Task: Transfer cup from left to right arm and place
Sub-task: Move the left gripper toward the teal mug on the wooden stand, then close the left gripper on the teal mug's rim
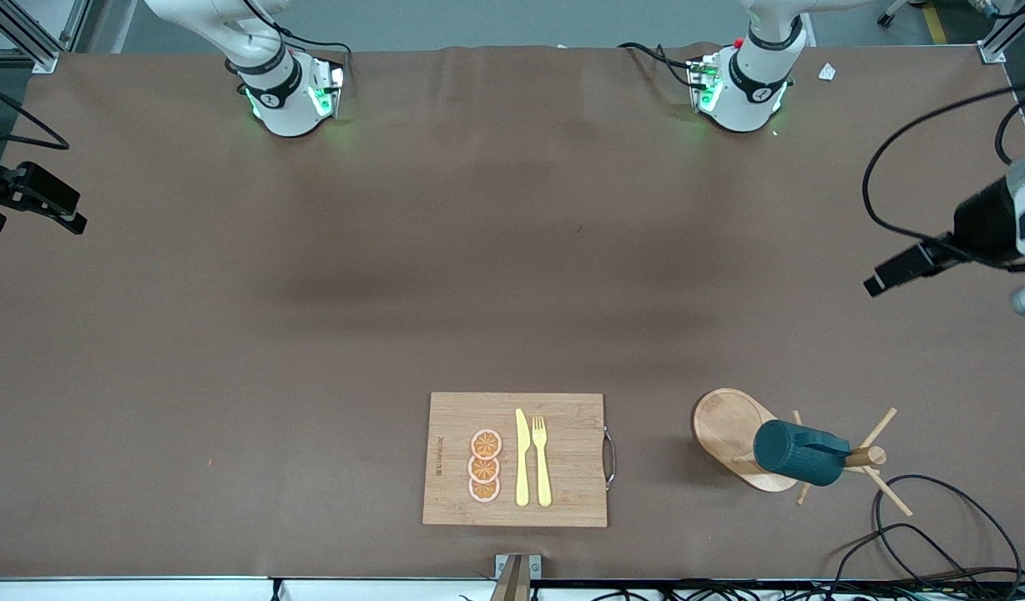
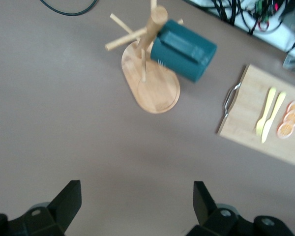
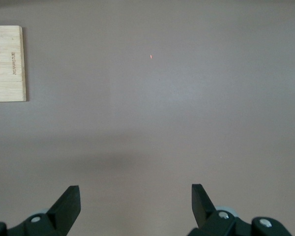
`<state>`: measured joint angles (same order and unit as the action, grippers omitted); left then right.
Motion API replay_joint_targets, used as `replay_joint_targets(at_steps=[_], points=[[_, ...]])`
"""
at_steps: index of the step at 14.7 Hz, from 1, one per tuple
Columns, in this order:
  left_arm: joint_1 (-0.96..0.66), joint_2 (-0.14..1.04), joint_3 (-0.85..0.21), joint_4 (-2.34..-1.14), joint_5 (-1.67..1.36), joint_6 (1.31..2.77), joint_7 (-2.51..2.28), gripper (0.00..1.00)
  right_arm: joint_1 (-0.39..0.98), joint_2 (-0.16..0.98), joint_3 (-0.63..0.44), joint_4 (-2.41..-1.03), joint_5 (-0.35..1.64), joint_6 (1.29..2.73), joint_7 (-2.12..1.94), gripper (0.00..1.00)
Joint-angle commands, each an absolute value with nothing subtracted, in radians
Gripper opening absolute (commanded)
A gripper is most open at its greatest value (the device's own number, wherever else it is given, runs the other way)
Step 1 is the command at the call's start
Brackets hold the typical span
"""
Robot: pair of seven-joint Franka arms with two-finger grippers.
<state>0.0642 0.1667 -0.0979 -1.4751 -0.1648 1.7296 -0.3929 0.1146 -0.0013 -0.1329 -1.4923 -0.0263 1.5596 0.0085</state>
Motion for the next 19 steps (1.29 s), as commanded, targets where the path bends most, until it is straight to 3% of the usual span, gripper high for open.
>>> replay_joint_targets(at_steps=[1, 6, 12, 19], points=[[0.072, 0.245, -0.101, -1.439, -0.195, 1.814, -0.440, 1.00, 0.106, -0.017, -0.129, -1.514, -0.015, 1.566, 0.009, 1.00], [0.040, 0.388, -0.114, -1.365, -0.209, 1.985, -0.775, 1.00, 0.104, -0.017, -0.132, -1.514, -0.015, 1.565, 0.009, 1.00], [0.017, 0.462, -0.124, -1.365, -0.230, 2.190, -1.090, 1.00, 0.107, -0.018, -0.129, -1.513, -0.015, 1.566, 0.026, 1.00], [0.028, 0.538, -0.124, -1.364, -0.319, 2.276, -1.127, 1.00, 0.103, -0.038, -0.132, -1.513, -0.011, 1.558, 0.014, 1.00]])
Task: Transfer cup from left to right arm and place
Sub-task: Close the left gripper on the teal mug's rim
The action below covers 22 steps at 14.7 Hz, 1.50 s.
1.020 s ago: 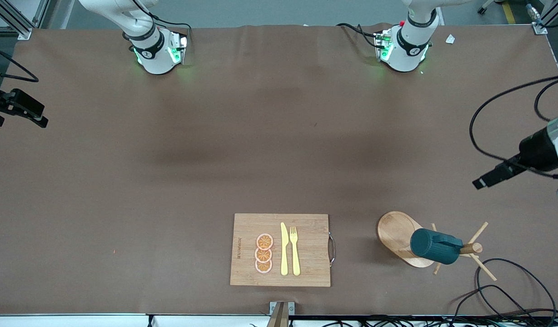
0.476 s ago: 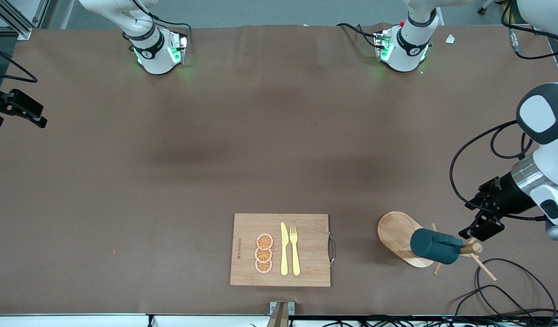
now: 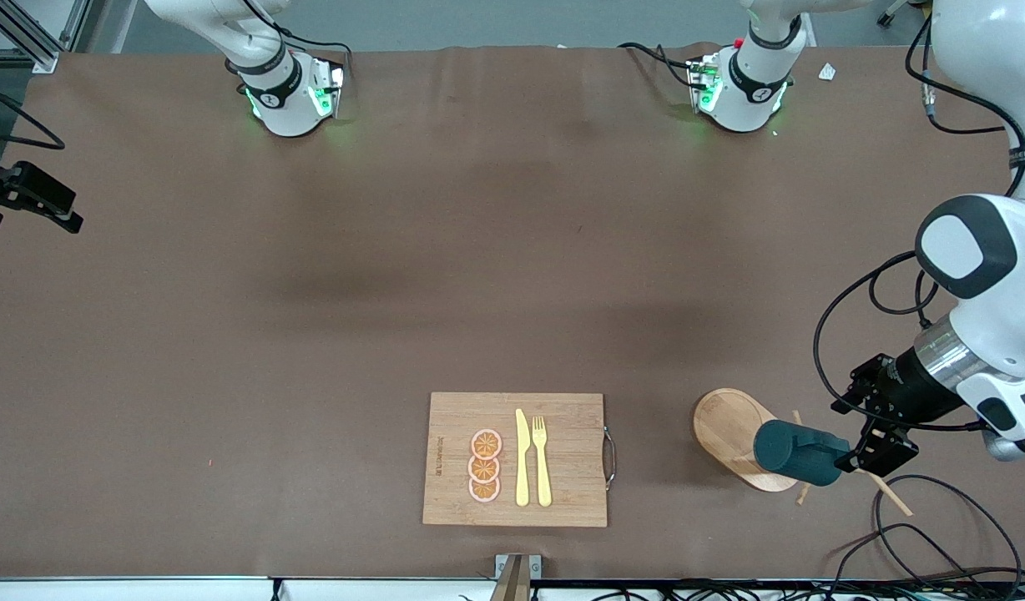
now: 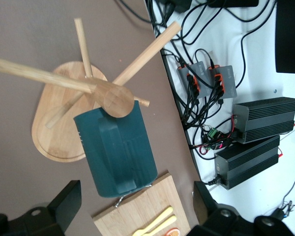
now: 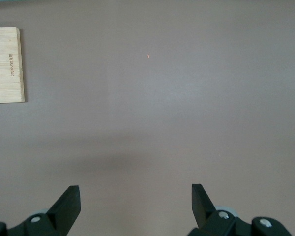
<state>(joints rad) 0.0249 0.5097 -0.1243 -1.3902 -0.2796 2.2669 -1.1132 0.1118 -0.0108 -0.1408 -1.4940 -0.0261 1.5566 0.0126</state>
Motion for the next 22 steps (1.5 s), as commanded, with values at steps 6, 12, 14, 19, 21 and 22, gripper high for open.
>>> replay_joint_targets(at_steps=[6, 12, 14, 19, 21, 22], points=[[0.034, 0.581, -0.124, -1.362, -0.345, 2.278, -1.143, 1.00, 0.106, -0.038, -0.129, -1.511, -0.009, 1.566, 0.014, 1.00], [0.035, 0.617, -0.124, -1.356, -0.397, 2.292, -1.135, 1.00, 0.104, -0.037, -0.129, -1.511, -0.009, 1.569, 0.014, 1.00], [0.035, 0.627, -0.124, -1.353, -0.416, 2.295, -1.135, 1.00, 0.103, -0.037, -0.130, -1.512, -0.009, 1.568, 0.012, 1.00], [0.054, 0.643, -0.126, -1.353, -0.479, 2.296, -1.123, 1.00, 0.101, -0.035, -0.130, -1.514, -0.009, 1.568, 0.014, 1.00], [0.054, 0.652, -0.126, -1.353, -0.480, 2.296, -1.114, 1.00, 0.103, -0.035, -0.130, -1.514, -0.009, 1.568, 0.014, 1.00], [0.054, 0.655, -0.126, -1.353, -0.482, 2.296, -1.114, 1.00, 0.103, -0.035, -0.130, -1.514, -0.009, 1.568, 0.014, 1.00]])
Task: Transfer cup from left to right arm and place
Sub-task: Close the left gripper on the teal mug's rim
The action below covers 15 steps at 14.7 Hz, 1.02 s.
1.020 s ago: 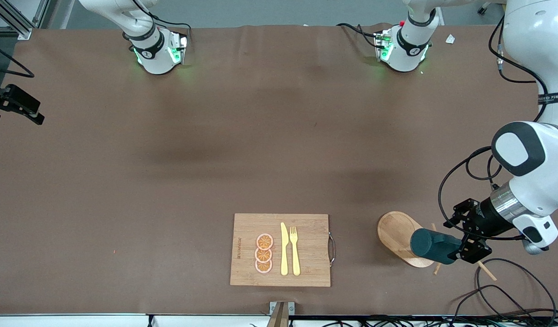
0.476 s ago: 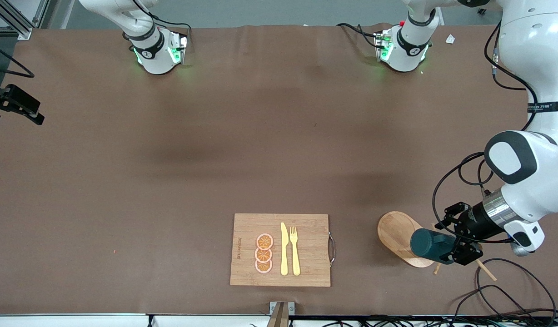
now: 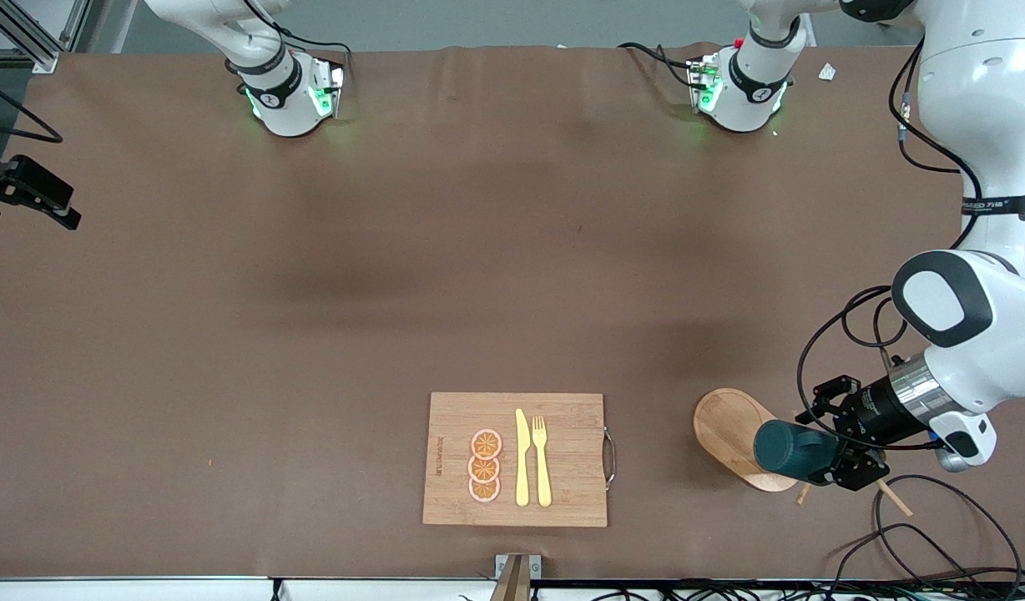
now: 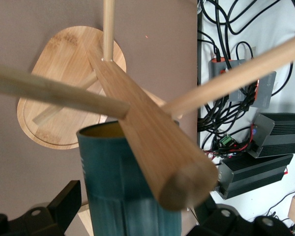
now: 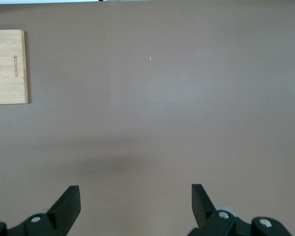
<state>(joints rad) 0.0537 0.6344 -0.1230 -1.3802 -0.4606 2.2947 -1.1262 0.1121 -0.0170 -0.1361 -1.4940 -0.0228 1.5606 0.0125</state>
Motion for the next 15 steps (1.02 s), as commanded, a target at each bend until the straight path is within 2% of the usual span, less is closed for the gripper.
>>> replay_joint_targets(at_steps=[1, 15], points=[[0.054, 0.658, -0.126, -1.353, -0.492, 2.296, -1.112, 1.00, 0.103, -0.035, -0.130, -1.514, -0.009, 1.568, 0.014, 1.00], [0.043, 0.686, -0.133, -1.345, -0.523, 2.341, -1.106, 0.99, 0.100, -0.035, -0.130, -1.514, -0.009, 1.566, 0.014, 1.00]])
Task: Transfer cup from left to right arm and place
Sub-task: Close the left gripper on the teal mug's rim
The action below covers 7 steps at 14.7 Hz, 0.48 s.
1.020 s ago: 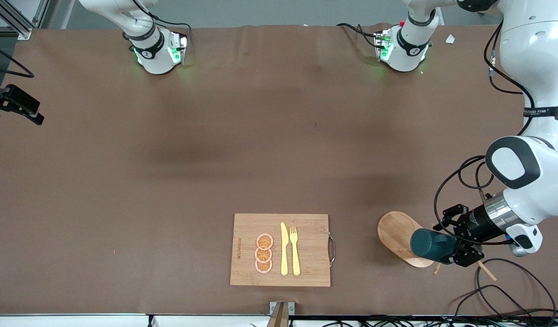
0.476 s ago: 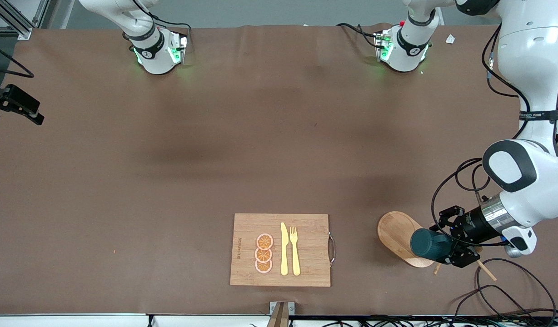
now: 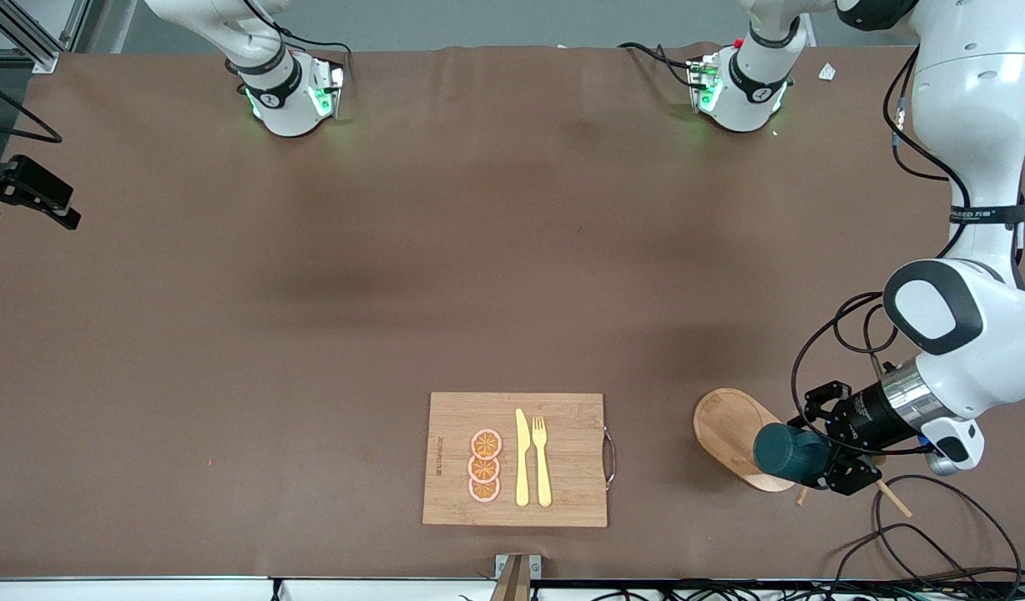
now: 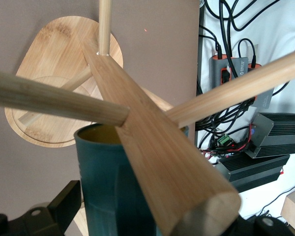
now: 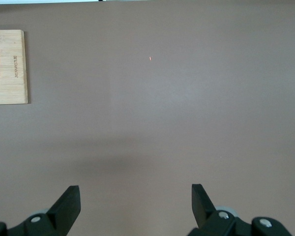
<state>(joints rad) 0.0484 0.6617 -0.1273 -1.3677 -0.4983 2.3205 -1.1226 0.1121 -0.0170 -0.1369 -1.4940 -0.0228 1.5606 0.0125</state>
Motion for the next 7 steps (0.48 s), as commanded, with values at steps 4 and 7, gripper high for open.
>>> replay_joint_targets(at_steps=[4, 7], points=[[0.044, 0.687, -0.137, -1.347, -0.523, 2.344, -1.108, 0.94, 0.100, -0.035, -0.130, -1.514, -0.009, 1.566, 0.014, 1.00], [0.044, 0.686, -0.137, -1.347, -0.523, 2.342, -1.101, 0.84, 0.100, -0.035, -0.130, -1.514, -0.009, 1.566, 0.012, 1.00]])
